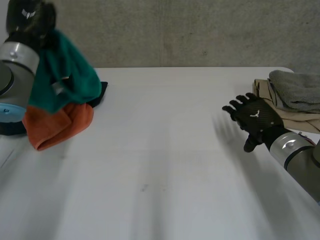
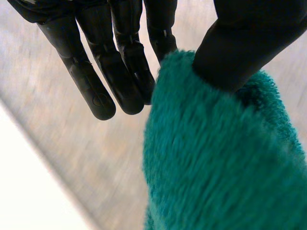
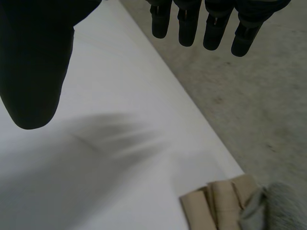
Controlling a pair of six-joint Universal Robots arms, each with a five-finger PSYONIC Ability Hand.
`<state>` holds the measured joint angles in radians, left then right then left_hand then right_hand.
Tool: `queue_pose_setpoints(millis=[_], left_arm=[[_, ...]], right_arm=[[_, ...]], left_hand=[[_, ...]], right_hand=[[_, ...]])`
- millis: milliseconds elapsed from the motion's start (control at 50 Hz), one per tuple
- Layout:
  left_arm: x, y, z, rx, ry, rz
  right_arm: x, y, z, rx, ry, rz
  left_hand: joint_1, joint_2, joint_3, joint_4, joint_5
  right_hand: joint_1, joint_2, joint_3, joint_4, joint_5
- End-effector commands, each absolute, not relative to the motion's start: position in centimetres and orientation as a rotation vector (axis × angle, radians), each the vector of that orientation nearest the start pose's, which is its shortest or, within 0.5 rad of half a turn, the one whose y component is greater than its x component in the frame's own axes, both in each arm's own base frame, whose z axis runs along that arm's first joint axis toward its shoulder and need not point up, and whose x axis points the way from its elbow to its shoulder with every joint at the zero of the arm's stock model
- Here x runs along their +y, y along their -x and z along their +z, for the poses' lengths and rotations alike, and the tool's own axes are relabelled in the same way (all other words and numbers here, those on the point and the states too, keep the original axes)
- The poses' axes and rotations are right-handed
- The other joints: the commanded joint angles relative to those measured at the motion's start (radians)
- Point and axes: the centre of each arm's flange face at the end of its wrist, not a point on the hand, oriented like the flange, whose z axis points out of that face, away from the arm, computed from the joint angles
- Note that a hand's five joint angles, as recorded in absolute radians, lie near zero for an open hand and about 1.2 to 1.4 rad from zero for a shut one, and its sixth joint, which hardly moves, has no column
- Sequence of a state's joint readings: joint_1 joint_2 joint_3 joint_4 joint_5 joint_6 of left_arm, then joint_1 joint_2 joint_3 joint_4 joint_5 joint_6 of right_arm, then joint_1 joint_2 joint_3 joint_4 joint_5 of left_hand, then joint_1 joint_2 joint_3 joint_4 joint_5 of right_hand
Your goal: Fold the laundry.
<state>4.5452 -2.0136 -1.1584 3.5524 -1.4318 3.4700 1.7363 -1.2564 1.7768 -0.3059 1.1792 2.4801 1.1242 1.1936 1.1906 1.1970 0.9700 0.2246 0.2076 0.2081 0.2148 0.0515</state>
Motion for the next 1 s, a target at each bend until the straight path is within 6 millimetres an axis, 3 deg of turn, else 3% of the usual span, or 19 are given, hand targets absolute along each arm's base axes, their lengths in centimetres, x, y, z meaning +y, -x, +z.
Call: queue_pose_setpoints(millis=[20,120,140,200,280,400,560,580,600,620,640,720,820,900,1000], left_arm=[[-31.1,29.0,34.2,1.758,-0.78,-2.852],[-27.1,32.8,33.1,1.857,-0.929,-2.907],[-25.6,34.2,32.6,1.898,-0.995,-2.91],[-24.8,35.4,30.9,1.969,-1.059,-2.866],[-25.1,36.3,27.8,2.087,-1.105,-2.762],[-24.9,36.2,26.4,2.182,-1.096,-2.66],[-23.0,36.8,25.7,2.243,-1.159,-2.604],[-23.0,36.7,25.6,2.25,-1.162,-2.595],[-22.9,36.7,25.5,2.257,-1.164,-2.587],[-22.8,36.6,25.3,2.268,-1.165,-2.573],[-22.8,36.5,25.2,2.277,-1.168,-2.563],[-22.6,35.8,25.1,2.309,-1.164,-2.519],[-22.9,34.4,23.8,2.384,-1.144,-2.408],[-23.3,33.0,21.7,2.432,-1.129,-2.291],[-23.4,32.6,19.1,2.454,-1.185,-2.167]], right_arm=[[-30.0,-20.6,19.2,2.112,1.147,-2.062],[-30.3,-20.0,19.7,2.132,1.015,-2.053],[-30.4,-19.8,19.8,2.138,0.97,-2.046],[-30.4,-19.8,19.8,2.149,0.906,-2.014],[-30.2,-19.9,19.6,2.148,0.827,-1.964],[-29.5,-20.8,18.3,2.167,0.697,-1.798],[-29.1,-25.8,13.1,2.131,0.572,-1.427],[-29.2,-26.0,12.7,2.135,0.571,-1.413],[-29.4,-26.2,12.2,2.141,0.575,-1.403],[-29.8,-26.3,11.9,2.15,0.577,-1.399],[-30.0,-26.2,12.1,2.153,0.576,-1.406],[-30.5,-26.2,13.4,2.124,0.585,-1.471],[-30.9,-25.5,19.7,1.993,0.709,-1.744],[-31.1,-25.3,22.6,1.925,0.801,-1.887],[-31.3,-25.9,22.8,1.907,0.842,-1.904]], left_hand=[[0.272,0.203,0.206,0.199,0.252],[0.272,0.203,0.206,0.199,0.252],[0.272,0.203,0.206,0.199,0.252],[0.272,0.203,0.206,0.199,0.252],[0.272,0.203,0.206,0.199,0.252],[0.272,0.203,0.206,0.199,0.252],[0.272,0.203,0.206,0.199,0.252],[0.272,0.203,0.206,0.199,0.252],[0.272,0.203,0.206,0.199,0.252],[0.272,0.203,0.206,0.199,0.252],[0.272,0.203,0.206,0.199,0.252],[0.272,0.203,0.206,0.199,0.252],[0.272,0.203,0.206,0.199,0.252],[0.272,0.203,0.206,0.199,0.252],[0.272,0.203,0.206,0.199,0.252]], right_hand=[[-0.05,-0.033,-0.034,-0.04,-0.052],[-0.05,-0.033,-0.034,-0.04,-0.052],[-0.05,-0.033,-0.034,-0.04,-0.052],[-0.05,-0.033,-0.034,-0.04,-0.052],[-0.05,-0.033,-0.034,-0.04,-0.052],[-0.05,-0.033,-0.034,-0.04,-0.052],[-0.05,-0.033,-0.034,-0.04,-0.052],[0.076,0.093,0.092,0.086,0.074],[0.365,0.382,0.382,0.375,0.364],[0.967,0.984,0.984,0.977,0.966],[1.17,1.187,1.186,1.179,1.168],[1.172,1.189,1.188,1.181,1.17],[1.172,1.189,1.188,1.181,1.17],[1.172,1.189,1.188,1.181,1.17],[1.172,1.189,1.188,1.181,1.17]])
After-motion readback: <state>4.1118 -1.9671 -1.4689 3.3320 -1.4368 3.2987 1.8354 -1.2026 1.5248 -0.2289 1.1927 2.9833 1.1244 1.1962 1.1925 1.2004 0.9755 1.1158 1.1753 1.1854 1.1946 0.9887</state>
